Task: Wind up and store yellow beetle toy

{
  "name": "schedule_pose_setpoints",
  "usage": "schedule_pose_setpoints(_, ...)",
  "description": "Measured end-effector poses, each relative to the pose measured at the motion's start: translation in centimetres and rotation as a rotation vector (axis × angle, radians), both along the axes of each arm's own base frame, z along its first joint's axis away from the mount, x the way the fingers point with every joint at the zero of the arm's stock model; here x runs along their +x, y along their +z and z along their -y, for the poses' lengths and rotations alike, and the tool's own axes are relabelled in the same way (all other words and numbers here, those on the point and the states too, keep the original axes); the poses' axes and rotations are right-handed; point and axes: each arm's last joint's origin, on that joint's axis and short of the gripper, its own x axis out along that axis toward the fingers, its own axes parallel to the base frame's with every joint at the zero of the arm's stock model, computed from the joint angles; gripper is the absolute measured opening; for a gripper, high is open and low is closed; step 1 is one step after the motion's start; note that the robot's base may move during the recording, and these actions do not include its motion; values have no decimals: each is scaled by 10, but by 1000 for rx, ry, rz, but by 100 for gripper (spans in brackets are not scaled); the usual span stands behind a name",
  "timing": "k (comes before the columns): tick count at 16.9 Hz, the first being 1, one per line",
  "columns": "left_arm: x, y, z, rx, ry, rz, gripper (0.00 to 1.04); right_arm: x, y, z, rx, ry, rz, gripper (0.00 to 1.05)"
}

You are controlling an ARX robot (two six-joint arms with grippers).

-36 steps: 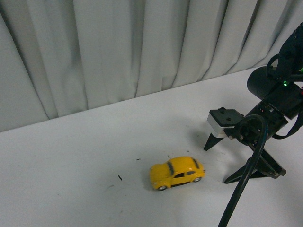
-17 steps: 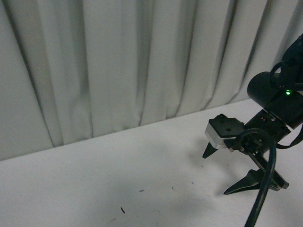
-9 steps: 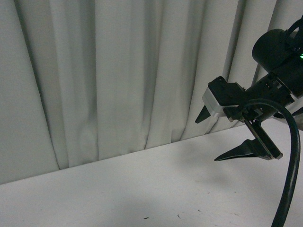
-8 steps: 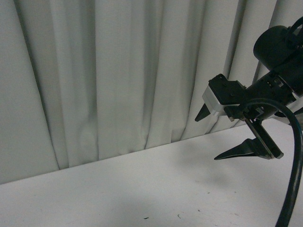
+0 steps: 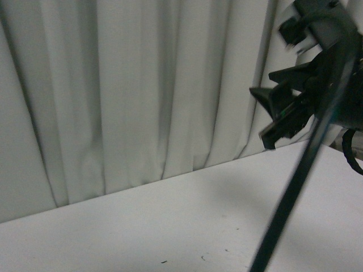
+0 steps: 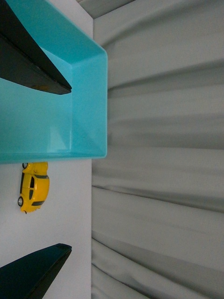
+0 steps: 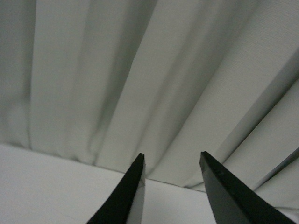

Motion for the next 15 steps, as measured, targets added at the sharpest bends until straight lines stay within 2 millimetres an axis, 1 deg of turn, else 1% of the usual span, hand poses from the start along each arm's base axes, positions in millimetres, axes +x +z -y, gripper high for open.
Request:
schedule_pose_setpoints(1,0,0,0,0,0,0,98,-9,-4,-4,138,2,20,28)
schedule_pose_setpoints(2,0,0,0,0,0,0,98,-21,-16,-9,256,5,-12,14)
schedule_pose_setpoints(3,0,0,0,0,0,0,98,-32,-23,-13,303,8,-23,2)
schedule_pose_setpoints(6,0,0,0,0,0,0,98,-47,-25,-17,338,7,-1,2)
schedule_pose_setpoints(7,0,0,0,0,0,0,98,-53,-28,-20,344,-8,-5,2)
schedule_pose_setpoints(8,0,0,0,0,0,0,98,-59,-32,-28,351,5,-16,2)
schedule_pose_setpoints(9,0,0,0,0,0,0,98,-64,-34,-31,351,24,-20,2)
schedule_pose_setpoints(12,0,0,0,0,-1,0,98,-77,-36,-30,351,14,-9,2)
schedule_pose_setpoints(14,0,0,0,0,0,0,98,-85,-44,-30,352,17,11,2)
schedule_pose_setpoints(15,0,0,0,0,-1,0,98,-88,-49,-30,352,12,-19,2)
